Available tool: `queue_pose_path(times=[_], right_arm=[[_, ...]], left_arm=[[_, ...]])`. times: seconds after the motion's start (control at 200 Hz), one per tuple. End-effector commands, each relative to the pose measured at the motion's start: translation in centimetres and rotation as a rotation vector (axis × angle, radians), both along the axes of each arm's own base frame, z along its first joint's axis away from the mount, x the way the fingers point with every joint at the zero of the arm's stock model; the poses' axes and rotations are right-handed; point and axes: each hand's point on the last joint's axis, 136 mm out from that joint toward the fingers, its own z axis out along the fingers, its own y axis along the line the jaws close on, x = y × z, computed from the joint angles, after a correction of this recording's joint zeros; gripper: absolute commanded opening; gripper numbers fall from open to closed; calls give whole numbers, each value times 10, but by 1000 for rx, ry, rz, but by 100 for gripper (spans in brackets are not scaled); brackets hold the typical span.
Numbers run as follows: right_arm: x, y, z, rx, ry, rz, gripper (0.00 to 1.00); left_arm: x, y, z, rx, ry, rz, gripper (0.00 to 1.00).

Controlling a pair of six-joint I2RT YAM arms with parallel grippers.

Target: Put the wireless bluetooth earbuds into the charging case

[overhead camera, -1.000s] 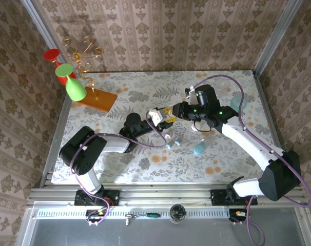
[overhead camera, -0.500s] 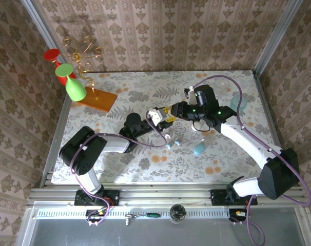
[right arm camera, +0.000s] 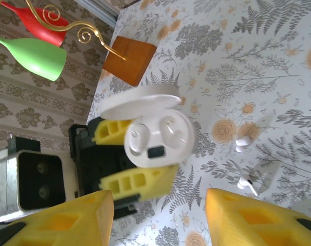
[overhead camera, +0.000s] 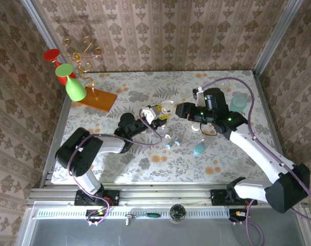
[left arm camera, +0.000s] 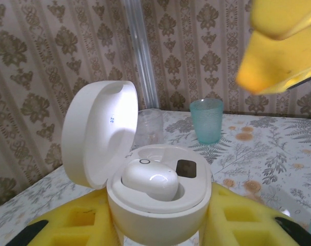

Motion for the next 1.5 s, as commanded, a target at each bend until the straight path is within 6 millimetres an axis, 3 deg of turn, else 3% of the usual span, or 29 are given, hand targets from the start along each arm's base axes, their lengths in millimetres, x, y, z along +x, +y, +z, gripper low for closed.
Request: queue_pose_path(times=[0.0, 0.115, 0.245, 0.3, 0.45, 0.61, 0.825, 0.87, 1.005, 1.245, 1.495], right_arm=[[7, -15, -17, -35, 7, -64, 52], [16, -14, -42, -48, 72, -79, 52], [30, 2, -67, -24, 129, -48, 53], [39, 8, -90, -50, 182, -33, 53], [57, 23, -129, -105, 276, 1, 53], [63, 39, -169, -274, 314, 31, 55], [74, 41, -198, -601, 254, 26, 62], [74, 42, -203, -652, 247, 35, 65], [77, 52, -211, -782, 209, 64, 69], [77, 47, -228, -1005, 188, 92, 72], [69, 34, -233, -1056, 213, 97, 71]], left_arm=[[-1, 22, 22, -59, -32, 33, 34], [0, 47, 25, -68, -29, 79, 34], [-3, 71, 31, -85, -30, 123, 34], [-6, 79, 33, -92, -32, 137, 34], [-14, 89, 34, -86, -28, 158, 34], [-20, 98, 33, -80, -34, 190, 34], [-22, 113, 36, -100, -15, 227, 34], [-13, 127, 36, -115, -3, 265, 34], [-10, 140, 39, -140, 9, 283, 34], [-11, 144, 38, -135, 12, 290, 34], [-11, 143, 36, -126, 15, 286, 34]])
